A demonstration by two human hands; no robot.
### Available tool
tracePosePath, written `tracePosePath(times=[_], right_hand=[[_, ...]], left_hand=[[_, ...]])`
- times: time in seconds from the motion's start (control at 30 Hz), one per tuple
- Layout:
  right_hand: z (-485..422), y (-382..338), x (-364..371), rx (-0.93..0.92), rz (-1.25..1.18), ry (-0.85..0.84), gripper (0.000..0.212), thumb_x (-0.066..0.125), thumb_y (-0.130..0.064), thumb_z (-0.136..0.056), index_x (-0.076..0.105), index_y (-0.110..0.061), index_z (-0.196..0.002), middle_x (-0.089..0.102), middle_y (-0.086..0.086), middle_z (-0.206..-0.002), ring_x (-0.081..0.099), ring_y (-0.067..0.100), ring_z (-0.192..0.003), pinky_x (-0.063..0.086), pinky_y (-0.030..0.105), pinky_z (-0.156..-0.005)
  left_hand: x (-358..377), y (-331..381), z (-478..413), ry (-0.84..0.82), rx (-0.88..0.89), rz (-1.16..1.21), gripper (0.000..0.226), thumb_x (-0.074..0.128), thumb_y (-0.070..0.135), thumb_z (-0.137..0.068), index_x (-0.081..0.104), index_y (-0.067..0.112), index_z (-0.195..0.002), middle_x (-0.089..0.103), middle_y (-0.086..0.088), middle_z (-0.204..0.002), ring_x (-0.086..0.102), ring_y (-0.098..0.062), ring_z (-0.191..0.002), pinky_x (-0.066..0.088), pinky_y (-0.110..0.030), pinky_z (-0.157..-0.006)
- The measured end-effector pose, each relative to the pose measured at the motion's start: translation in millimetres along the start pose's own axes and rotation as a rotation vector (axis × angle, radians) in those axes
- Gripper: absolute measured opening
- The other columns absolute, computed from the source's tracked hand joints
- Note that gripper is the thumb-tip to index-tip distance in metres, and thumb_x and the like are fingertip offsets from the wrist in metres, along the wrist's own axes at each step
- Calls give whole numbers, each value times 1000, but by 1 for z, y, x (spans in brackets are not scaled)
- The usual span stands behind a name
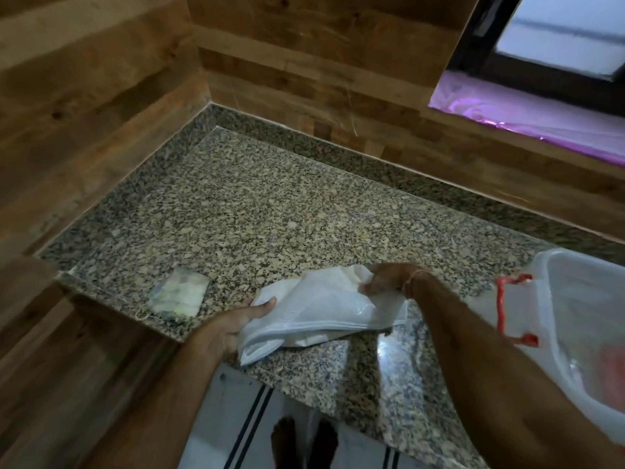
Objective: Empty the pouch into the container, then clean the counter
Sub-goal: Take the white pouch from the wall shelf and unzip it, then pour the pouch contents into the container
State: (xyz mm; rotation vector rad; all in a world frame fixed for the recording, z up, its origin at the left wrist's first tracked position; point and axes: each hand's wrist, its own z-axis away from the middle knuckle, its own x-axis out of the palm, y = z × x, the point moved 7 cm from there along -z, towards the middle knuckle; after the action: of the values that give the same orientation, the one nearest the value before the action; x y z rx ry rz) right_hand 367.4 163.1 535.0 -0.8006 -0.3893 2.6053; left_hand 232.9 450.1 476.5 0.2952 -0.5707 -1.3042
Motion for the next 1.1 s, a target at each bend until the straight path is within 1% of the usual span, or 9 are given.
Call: tracePosePath(times=[0.1,0.23,0.33,0.5,0.63,0.73,0.9,1.03,1.1], right_hand=[[-5,12,2,-5,-17,118,30,74,-31,-90,71,-17,-117,75,6,-105,71,24,-95,60,36,-83],[-4,22,2,41,-183,164,10,75,-20,-91,71,-16,-98,74,12,-113,70,35,-110,57,46,-99],[15,17,-11,30,-239,243,30,74,-25,-91,69,-8,-116,71,13,-121,68,33,-111,55,47,-102],[73,1,-73,-112,-406,450,11,72,-20,-94,70,-10,-91,70,7,-87,67,25,-79,58,33,-73],[148,3,-132,-342,-535,558,9,69,-11,-95,74,-8,-87,68,-1,-67,63,12,-57,52,24,-60],[225,36,-172,-459,-663,664,7,66,-1,-95,72,0,-98,67,0,-64,61,7,-47,51,20,-49],[325,125,-215,-448,-693,881,12,67,-8,-96,70,-11,-84,68,-7,-56,63,8,-47,53,19,-46],[352,220,-219,-445,-812,956,11,64,-9,-97,73,-12,-90,72,-4,-66,67,10,-55,55,21,-51],[348,263,-213,-507,-861,993,18,61,-4,-98,73,-13,-89,71,-5,-67,64,9,-56,52,22,-54]], left_hand=[[-6,3,-7,13,39,-26,108,92,33,-63,39,5,-153,70,-24,-123,76,-32,-76,61,-40,-61],[-2,16,3,-21,78,-50,90,86,30,-66,51,-2,-143,75,-25,-107,75,-32,-72,60,-38,-57],[6,43,21,15,178,-64,87,86,27,-71,47,5,-146,71,-22,-122,73,-35,-95,62,-39,-62],[48,115,71,-28,418,-138,64,82,20,-74,61,3,-132,72,-23,-119,74,-31,-90,62,-33,-60],[97,167,120,-45,606,-143,62,81,14,-72,61,3,-129,74,-19,-113,74,-24,-81,60,-30,-59],[165,188,157,-147,725,-156,55,79,10,-78,59,5,-129,73,-16,-114,75,-21,-83,62,-32,-61],[293,180,202,-273,900,-121,44,78,5,-81,56,11,-118,72,-7,-99,71,-15,-73,61,-27,-57],[386,145,199,-290,1016,-179,37,82,4,-78,51,18,-94,65,-1,-88,62,-13,-71,56,-24,-54],[420,119,185,-271,1038,-204,38,83,4,-78,52,19,-95,66,0,-90,62,-12,-72,55,-23,-54]])
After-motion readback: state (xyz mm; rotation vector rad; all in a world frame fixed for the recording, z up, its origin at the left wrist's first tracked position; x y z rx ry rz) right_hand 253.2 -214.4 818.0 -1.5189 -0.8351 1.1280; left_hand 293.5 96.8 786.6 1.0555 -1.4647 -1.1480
